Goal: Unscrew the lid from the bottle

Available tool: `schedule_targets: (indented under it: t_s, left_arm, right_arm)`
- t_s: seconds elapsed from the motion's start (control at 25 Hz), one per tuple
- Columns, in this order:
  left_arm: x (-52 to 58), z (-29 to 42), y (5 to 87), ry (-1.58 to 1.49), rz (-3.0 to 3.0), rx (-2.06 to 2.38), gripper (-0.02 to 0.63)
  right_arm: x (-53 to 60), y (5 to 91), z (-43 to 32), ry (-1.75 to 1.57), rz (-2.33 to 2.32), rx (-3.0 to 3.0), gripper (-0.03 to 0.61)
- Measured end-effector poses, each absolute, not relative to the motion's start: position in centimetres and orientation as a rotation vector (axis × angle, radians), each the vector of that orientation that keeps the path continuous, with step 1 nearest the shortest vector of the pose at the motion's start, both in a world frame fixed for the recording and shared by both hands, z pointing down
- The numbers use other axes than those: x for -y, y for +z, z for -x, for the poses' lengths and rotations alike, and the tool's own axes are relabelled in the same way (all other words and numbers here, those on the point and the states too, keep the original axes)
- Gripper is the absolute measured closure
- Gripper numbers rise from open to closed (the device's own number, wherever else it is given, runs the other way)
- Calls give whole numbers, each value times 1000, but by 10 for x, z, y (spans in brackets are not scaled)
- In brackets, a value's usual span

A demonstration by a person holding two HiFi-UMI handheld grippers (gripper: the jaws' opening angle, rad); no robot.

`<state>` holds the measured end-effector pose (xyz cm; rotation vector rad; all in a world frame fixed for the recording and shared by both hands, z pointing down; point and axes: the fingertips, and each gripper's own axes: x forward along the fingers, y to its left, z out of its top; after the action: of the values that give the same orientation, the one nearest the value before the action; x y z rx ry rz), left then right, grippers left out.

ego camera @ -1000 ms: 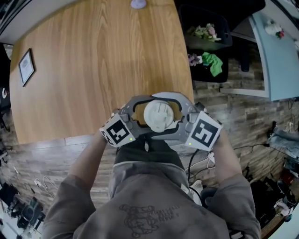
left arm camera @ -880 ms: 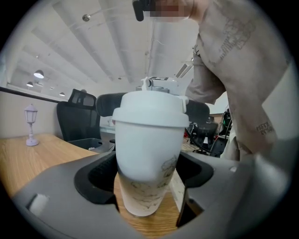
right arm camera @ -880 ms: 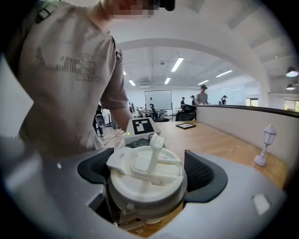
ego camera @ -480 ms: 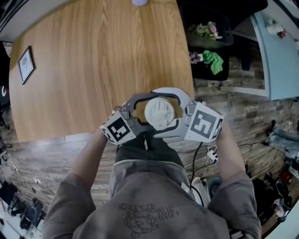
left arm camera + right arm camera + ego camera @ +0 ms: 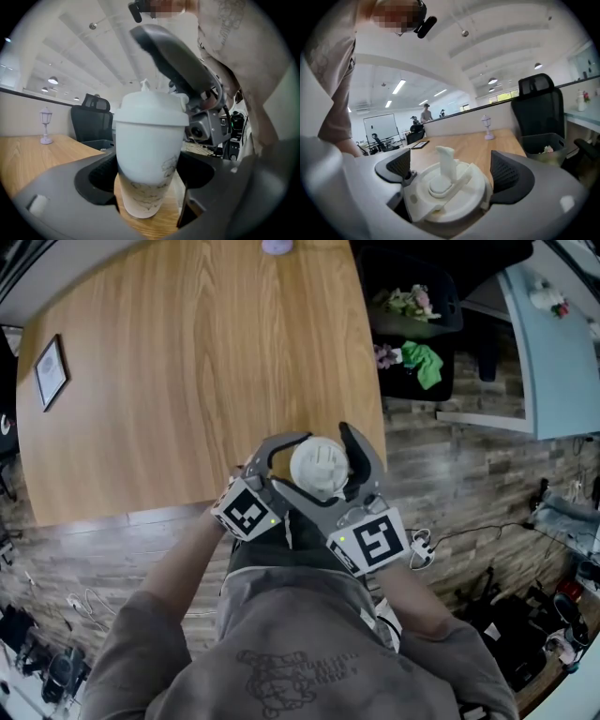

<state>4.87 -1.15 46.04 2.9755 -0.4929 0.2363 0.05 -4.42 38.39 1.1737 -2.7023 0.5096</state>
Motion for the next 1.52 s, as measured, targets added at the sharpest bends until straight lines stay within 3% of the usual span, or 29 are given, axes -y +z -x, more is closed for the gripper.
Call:
schedule_targets:
  t_s: [0.28,0.56,0.92,1.16,1.52]
  left_arm:
    - [14,-48,457,175,-2955,583,224]
    - [12,-51,461,218,-2977,479,224]
    - [8,-51,462,261,-2986,398,224]
    - [5,-50,467,317,-3002,382,224]
    - [9,-49,465,309,-2987,444,224]
  right_arm:
    - [46,381,2,393,-1218,2692,52]
    - [26,385,18,444,-504,2812,75]
    - [-8,391,30,222,346,2671,86]
    - [-2,394,22,299,128,2681,78]
    - [52,374,-18,617,-1014,2684,75]
